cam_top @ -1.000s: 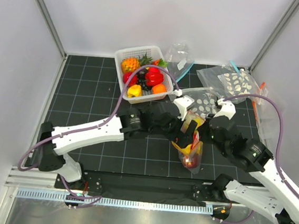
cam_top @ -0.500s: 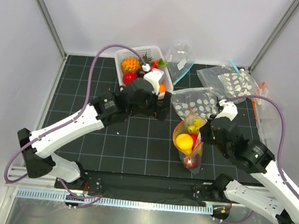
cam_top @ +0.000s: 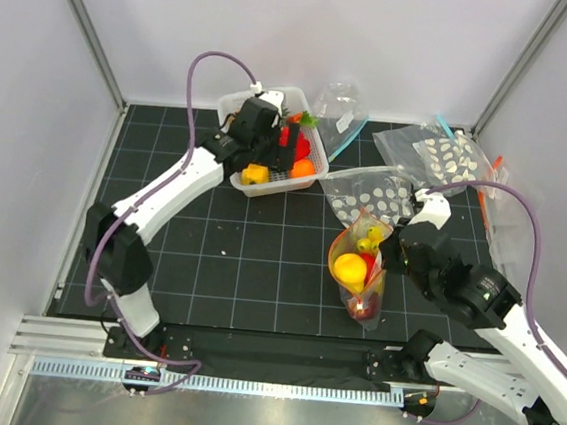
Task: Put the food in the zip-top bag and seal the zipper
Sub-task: Pick up the fake fruit from the bin, then place the fake fruit in the zipper food storage bag, then adjust the zipper food storage bag at the center of the board.
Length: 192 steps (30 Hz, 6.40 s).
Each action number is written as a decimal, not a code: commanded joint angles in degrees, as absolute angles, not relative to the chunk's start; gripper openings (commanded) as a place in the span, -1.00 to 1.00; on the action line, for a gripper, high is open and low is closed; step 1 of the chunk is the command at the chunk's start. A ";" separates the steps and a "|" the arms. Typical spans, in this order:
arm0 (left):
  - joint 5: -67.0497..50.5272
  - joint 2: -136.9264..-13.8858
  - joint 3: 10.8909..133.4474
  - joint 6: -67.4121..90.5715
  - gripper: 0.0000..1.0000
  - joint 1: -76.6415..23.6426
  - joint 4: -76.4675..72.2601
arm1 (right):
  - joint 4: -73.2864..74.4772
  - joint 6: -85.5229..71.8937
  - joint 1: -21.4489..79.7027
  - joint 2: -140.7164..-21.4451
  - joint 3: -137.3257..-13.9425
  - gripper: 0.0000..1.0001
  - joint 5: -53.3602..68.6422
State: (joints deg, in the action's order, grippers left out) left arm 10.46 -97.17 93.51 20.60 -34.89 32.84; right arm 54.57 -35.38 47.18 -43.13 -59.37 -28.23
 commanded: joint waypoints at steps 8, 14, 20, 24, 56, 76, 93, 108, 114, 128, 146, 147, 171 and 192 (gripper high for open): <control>7.91 -111.35 106.43 6.43 0.99 -32.87 27.07 | 52.91 -33.31 47.28 -43.51 -62.49 -0.98 -29.27; 9.57 -117.77 111.44 0.27 0.99 -32.87 25.75 | 51.86 -33.22 47.28 -44.29 -61.79 -0.98 -29.18; 11.43 -123.66 116.72 -11.76 1.00 -33.05 24.96 | 51.07 -32.43 47.20 -46.93 -62.32 -0.98 -27.69; 13.79 -126.47 118.03 -19.40 1.00 -33.49 24.78 | 50.89 -31.82 47.20 -48.86 -62.93 -0.98 -27.60; 6.61 -105.59 108.20 -7.93 0.02 -38.32 26.89 | 49.75 -31.11 47.20 -50.80 -63.98 -0.99 -27.07; 2.28 -70.75 75.85 25.22 -0.11 -65.12 14.34 | 50.80 -33.22 47.20 -47.55 -64.51 -0.99 -27.60; 7.73 -83.84 75.50 27.95 -0.16 -69.26 5.89 | 56.42 -34.36 47.20 -48.25 -67.93 -0.99 -28.04; 7.82 -88.77 78.57 29.27 -0.15 -69.17 7.12 | 57.83 -35.24 47.20 -45.79 -66.98 -0.98 -31.99; 9.32 -89.82 79.63 28.48 -0.09 -69.17 10.01 | 56.51 -35.51 47.28 -45.79 -65.39 -0.99 -31.90; 6.15 -98.61 83.06 29.79 -0.07 -67.51 11.60 | 55.28 -35.95 47.28 -44.39 -63.46 -0.98 -31.47; -2.99 -89.57 81.39 30.50 0.99 -67.41 13.62 | 55.02 -36.83 47.20 -42.80 -61.96 -0.96 -33.57; -2.64 -89.04 81.39 30.32 0.99 -67.41 14.15 | 54.93 -36.83 47.20 -42.72 -61.88 -0.96 -33.40; 10.29 -85.17 74.18 29.53 0.58 -65.83 27.16 | 54.05 -37.09 47.29 -42.54 -61.96 -0.96 -32.78; -6.58 -90.43 91.40 28.30 -0.99 -65.13 26.98 | 49.85 -36.73 47.11 -51.94 -65.04 -0.99 -19.70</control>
